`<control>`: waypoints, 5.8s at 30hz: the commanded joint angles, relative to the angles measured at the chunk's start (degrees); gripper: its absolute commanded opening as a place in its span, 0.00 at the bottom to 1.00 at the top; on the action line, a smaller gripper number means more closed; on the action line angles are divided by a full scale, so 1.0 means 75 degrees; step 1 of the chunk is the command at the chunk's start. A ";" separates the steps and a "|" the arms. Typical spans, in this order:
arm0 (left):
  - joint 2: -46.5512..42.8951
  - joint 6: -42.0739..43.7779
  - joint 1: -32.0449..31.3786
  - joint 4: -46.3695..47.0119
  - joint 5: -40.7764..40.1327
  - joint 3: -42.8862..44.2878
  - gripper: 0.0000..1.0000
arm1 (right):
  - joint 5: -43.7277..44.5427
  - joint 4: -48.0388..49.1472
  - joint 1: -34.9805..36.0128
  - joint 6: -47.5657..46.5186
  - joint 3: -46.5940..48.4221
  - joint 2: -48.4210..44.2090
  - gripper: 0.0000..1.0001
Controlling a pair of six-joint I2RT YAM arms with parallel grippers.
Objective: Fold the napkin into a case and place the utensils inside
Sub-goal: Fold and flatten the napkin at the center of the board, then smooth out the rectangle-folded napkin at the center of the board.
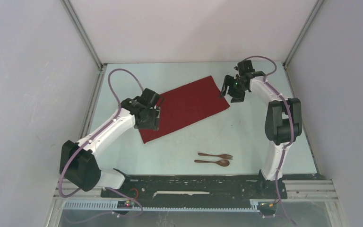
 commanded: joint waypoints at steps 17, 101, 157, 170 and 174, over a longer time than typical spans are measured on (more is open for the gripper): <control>0.0100 -0.1775 0.2308 0.4213 0.3070 -0.3145 0.45 | -0.3548 0.2273 -0.0764 0.0590 -0.0184 0.1680 0.86; 0.3633 -0.6362 0.4802 1.2632 0.5472 -0.1147 1.00 | -0.2763 0.5337 -0.0411 0.6135 0.6253 0.6913 0.96; 0.0363 -0.3166 0.4733 0.6661 0.3592 -0.1015 1.00 | 0.0223 -0.2238 -0.0211 -0.1983 0.5560 0.2919 1.00; -0.1685 -0.1804 0.1921 0.4889 0.3844 -0.2641 0.98 | 0.0496 -0.3801 0.0318 -0.4046 0.7241 0.4290 0.90; -0.1900 -0.1892 0.1597 0.4648 0.3848 -0.2733 0.97 | 0.0668 -0.3593 0.0432 -0.4025 0.7230 0.4645 0.85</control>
